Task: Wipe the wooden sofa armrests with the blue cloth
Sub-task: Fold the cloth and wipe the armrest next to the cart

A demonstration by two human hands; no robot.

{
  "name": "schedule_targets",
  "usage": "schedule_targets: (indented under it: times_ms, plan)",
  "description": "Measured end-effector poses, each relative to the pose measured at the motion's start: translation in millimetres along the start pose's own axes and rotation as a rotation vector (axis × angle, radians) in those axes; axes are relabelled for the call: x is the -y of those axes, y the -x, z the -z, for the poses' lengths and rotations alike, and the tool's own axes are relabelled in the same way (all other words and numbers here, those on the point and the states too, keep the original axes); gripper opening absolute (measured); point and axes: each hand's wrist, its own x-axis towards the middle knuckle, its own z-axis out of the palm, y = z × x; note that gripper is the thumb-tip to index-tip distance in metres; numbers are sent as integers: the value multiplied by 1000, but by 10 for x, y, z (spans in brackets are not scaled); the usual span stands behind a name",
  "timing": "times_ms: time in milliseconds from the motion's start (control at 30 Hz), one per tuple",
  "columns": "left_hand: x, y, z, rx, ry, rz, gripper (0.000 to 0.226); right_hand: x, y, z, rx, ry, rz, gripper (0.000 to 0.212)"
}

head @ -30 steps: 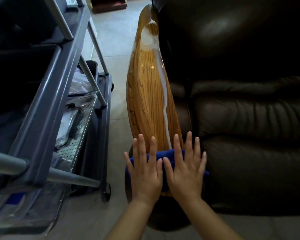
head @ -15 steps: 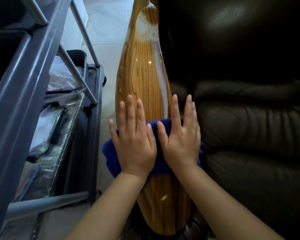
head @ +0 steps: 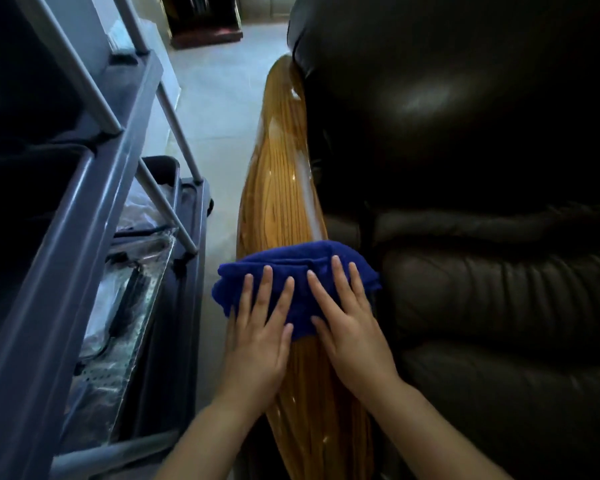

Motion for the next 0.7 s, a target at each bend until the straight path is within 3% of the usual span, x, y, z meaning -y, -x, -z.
schedule_targets:
  times_ms: [133,300,700]
  plan:
    - [57,-285,138,90,-162,-13,70,-29,-253,64,26,0,-2,69]
    - [44,-613,273,161,-206,1,72,-8,-547,188,73,-60,-72,73]
    - [213,-1885,708,104,50,27,76,-106,-1951,428,88,-235,13,67]
